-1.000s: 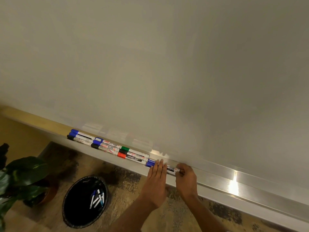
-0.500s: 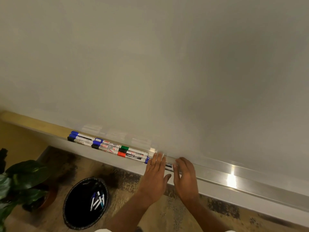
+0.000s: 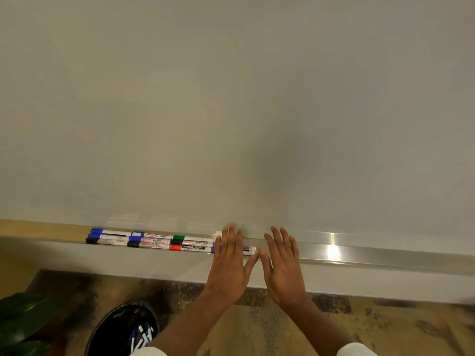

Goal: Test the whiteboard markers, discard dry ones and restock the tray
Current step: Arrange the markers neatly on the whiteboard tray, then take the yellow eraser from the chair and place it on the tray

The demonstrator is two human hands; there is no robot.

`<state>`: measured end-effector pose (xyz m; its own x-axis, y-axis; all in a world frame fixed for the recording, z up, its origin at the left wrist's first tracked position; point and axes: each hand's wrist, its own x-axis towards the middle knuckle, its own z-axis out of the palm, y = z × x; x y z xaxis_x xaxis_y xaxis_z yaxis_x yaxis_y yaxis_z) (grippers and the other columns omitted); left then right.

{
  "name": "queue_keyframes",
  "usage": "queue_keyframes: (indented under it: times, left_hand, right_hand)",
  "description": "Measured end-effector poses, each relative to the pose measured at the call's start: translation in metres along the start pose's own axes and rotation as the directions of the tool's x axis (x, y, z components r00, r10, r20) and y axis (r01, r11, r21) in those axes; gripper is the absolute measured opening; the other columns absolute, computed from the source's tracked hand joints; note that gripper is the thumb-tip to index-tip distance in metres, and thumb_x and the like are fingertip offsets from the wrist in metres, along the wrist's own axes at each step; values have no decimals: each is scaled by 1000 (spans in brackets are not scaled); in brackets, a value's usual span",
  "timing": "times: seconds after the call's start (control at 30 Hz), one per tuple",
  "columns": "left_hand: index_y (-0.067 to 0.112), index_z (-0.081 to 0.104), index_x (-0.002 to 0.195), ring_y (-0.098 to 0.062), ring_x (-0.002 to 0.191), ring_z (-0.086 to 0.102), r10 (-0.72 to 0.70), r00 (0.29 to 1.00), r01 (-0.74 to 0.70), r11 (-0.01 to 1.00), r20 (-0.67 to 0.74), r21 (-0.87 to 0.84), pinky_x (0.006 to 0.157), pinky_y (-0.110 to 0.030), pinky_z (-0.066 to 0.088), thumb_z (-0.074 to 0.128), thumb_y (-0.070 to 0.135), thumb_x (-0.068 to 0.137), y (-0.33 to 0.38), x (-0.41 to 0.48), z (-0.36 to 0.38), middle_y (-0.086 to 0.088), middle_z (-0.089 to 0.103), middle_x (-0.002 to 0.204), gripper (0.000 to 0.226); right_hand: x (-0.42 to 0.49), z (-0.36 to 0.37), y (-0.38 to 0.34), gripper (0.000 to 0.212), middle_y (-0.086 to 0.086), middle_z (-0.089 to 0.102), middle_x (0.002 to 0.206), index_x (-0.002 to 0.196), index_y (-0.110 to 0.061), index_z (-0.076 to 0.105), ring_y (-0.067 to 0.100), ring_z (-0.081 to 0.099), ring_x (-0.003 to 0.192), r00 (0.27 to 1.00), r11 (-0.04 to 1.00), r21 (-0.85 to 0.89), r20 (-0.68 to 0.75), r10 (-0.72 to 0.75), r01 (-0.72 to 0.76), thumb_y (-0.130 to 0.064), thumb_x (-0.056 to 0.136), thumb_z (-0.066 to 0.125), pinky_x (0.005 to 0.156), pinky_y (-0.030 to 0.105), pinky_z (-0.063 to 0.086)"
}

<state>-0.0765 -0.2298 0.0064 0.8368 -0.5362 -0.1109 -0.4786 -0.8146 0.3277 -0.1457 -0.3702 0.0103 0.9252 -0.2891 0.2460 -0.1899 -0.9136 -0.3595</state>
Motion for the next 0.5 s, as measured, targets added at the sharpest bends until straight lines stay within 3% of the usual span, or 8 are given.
queue_keyframes:
  times: [0.33, 0.5]
  left_hand:
    - [27, -27, 156, -11, 144, -44, 144, 989, -144, 990, -24, 3, 112, -28, -31, -15, 82, 80, 65, -20, -19, 8, -43, 158, 94]
    - [25, -17, 160, -12, 149, -37, 230, 971, -232, 973, -58, -16, 123, -34, -20, -21, 85, 78, 123, -40, -14, 4, -35, 163, 102]
  right_hand:
    - [-47, -74, 34, 64, 3, 18, 163, 151, -18, 33, 16, 3, 151, 977, 979, -80, -112, 179, -188, -55, 104, 11, 121, 45, 7]
    - [-86, -117, 67, 62, 3, 13, 164, 153, -16, 28, 16, -1, 151, 960, 965, -93, -162, 227, -244, -53, 104, 15, 122, 43, 5]
